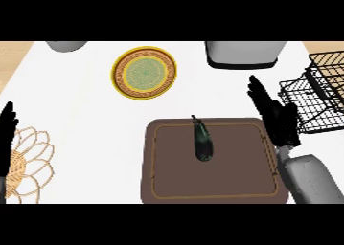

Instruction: Pick the eggplant from the tray and place it in the tiered basket

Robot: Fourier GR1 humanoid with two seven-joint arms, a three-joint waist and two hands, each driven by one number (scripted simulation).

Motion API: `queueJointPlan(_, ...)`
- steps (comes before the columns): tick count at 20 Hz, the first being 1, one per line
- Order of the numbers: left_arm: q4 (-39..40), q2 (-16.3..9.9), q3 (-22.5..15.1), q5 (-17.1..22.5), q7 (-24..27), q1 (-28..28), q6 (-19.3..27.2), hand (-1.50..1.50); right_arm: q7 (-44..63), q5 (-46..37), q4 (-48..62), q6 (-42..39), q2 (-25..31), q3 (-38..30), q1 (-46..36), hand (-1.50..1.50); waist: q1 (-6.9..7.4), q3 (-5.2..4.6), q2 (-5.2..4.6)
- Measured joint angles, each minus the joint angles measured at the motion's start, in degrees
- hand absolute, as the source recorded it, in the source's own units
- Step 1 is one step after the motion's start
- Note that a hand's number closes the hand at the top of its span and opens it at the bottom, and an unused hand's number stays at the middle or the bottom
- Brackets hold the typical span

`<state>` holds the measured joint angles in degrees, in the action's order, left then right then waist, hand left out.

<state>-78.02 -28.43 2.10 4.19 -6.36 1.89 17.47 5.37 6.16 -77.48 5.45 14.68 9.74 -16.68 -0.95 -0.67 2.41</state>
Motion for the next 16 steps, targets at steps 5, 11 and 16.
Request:
queueJointPlan(5, -3.9, 0.9, -2.8, -2.1, 0.8, 2.5, -0.5, 0.00, 5.9, 0.8, -1.6, 8.5, -4.1, -3.8, -0.9, 1.50, 0.27, 0.47, -1.60)
queueJointPlan(11, -5.1, 1.5, -5.0, -2.8, 2.3, 3.9, -2.0, 0.00, 13.7, -8.1, 3.6, 25.9, -3.9, -7.5, 4.3, -1.50, -2.46, 0.20, -1.99)
queueJointPlan(16, -5.8, 2.3, -6.6, -3.1, 2.0, 4.9, -3.3, 0.00, 29.1, -20.3, -0.8, 37.3, -3.8, -2.8, 6.8, -1.50, -1.45, 0.25, -1.83)
